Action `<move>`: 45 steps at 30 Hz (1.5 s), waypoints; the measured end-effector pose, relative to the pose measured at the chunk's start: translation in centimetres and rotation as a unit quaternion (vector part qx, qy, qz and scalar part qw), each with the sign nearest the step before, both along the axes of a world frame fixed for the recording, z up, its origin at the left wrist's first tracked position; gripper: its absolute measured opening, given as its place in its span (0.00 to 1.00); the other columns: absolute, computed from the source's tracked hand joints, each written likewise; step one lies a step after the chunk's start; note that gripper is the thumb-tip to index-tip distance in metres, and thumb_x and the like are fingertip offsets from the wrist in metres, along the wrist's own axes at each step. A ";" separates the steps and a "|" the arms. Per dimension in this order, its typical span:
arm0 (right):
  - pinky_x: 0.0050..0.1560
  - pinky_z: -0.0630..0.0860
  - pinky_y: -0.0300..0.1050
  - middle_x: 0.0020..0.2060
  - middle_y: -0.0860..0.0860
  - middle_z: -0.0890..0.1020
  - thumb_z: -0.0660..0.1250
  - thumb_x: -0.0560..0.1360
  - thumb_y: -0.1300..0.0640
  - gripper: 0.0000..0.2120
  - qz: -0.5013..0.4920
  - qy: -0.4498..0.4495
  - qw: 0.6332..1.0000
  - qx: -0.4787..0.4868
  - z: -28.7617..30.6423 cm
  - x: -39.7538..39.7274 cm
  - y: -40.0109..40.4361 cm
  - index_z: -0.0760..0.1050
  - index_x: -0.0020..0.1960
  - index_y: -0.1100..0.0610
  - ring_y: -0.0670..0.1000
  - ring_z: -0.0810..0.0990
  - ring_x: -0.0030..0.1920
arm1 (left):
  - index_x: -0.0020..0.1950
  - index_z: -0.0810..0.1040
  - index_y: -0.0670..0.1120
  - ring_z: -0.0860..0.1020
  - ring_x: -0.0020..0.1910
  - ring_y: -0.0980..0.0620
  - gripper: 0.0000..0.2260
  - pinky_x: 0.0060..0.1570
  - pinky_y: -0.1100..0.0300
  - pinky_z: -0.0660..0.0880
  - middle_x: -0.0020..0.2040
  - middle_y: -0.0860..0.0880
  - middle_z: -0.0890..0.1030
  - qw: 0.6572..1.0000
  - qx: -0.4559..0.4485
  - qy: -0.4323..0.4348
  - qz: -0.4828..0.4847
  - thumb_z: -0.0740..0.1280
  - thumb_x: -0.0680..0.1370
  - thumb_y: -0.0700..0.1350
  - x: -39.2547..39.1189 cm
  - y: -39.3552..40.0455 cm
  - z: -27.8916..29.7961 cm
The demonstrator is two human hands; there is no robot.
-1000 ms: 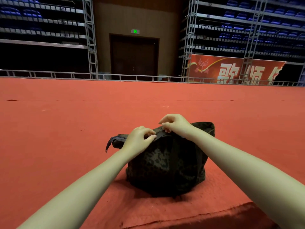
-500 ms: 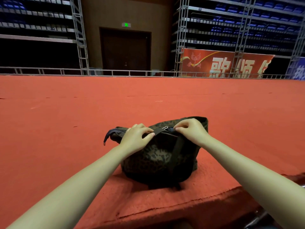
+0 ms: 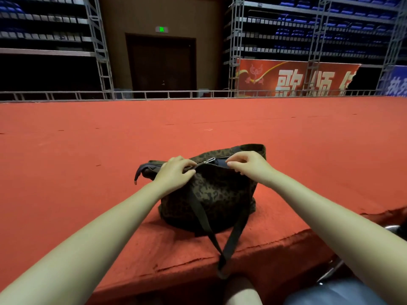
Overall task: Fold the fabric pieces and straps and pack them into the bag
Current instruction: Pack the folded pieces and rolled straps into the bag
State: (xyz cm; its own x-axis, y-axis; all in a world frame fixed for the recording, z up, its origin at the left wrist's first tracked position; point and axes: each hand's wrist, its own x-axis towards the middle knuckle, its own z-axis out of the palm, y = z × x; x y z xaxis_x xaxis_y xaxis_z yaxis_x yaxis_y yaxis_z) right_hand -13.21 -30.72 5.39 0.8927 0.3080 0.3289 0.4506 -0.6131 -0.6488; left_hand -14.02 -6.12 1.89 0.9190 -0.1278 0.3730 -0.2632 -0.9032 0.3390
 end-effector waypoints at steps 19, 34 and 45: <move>0.57 0.72 0.45 0.53 0.54 0.83 0.69 0.74 0.53 0.14 -0.019 -0.024 0.993 -0.117 -1.8 5.0 6.2 0.81 0.57 0.59 0.52 0.78 0.55 | 0.63 0.76 0.56 0.68 0.62 0.52 0.14 0.61 0.55 0.62 0.60 0.55 0.75 0.999 0.004 -0.037 0.032 0.60 0.79 0.53 1.8 -0.1 -1.0; 0.43 0.69 0.44 0.41 0.49 0.78 0.68 0.75 0.57 0.04 0.027 -0.067 0.979 -0.190 -0.9 6.3 7.4 0.75 0.42 0.52 0.52 0.76 0.45 | 0.69 0.69 0.56 0.65 0.68 0.54 0.18 0.68 0.54 0.60 0.68 0.57 0.71 0.999 -0.039 -0.021 0.021 0.62 0.79 0.53 1.7 1.7 -2.2; 0.37 0.76 0.39 0.32 0.56 0.83 0.69 0.71 0.66 0.09 0.037 -0.005 0.998 -0.056 5.0 6.1 7.1 0.77 0.34 0.55 0.47 0.79 0.28 | 0.60 0.79 0.54 0.77 0.52 0.51 0.11 0.50 0.53 0.73 0.49 0.54 0.80 0.990 -0.042 -0.135 -0.026 0.64 0.79 0.49 3.3 0.6 0.7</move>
State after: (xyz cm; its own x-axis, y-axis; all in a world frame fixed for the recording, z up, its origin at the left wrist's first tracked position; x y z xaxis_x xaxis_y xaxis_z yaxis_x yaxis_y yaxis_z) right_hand -7.14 -23.66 10.38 0.8628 0.4089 0.2974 0.5038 -0.6457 -0.5738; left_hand -10.70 -5.52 2.56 0.7773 -0.1312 0.6153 -0.4005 -0.8574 0.3231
